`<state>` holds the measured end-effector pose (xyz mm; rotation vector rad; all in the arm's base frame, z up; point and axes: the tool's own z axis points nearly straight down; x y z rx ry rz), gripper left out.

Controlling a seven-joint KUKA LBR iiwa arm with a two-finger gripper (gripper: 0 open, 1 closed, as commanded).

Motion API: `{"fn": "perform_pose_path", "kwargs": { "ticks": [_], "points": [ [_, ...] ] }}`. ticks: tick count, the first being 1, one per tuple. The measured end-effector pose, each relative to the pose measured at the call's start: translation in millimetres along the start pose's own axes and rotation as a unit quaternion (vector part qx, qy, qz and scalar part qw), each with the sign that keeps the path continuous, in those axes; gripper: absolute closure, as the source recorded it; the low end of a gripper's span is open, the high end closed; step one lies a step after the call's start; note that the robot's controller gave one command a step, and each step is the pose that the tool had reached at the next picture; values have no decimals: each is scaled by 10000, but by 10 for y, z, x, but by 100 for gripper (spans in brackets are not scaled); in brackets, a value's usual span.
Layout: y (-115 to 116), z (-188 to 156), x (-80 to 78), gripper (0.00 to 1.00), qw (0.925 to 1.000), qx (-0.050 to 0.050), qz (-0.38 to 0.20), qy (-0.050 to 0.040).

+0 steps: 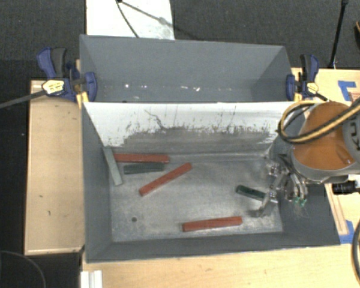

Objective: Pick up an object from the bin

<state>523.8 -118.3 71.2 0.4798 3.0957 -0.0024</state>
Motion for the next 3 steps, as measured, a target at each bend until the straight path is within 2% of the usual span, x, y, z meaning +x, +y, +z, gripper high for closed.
{"fn": "perform_pose_path", "kwargs": {
  "ticks": [1,2,3],
  "points": [
    [2,-4,-13,0,10000,0,-33,-7],
    [2,-3,-12,100,10000,1,-46,-5],
    [6,-1176,-46,100,10000,-9,-98,-7]
  ]
}}
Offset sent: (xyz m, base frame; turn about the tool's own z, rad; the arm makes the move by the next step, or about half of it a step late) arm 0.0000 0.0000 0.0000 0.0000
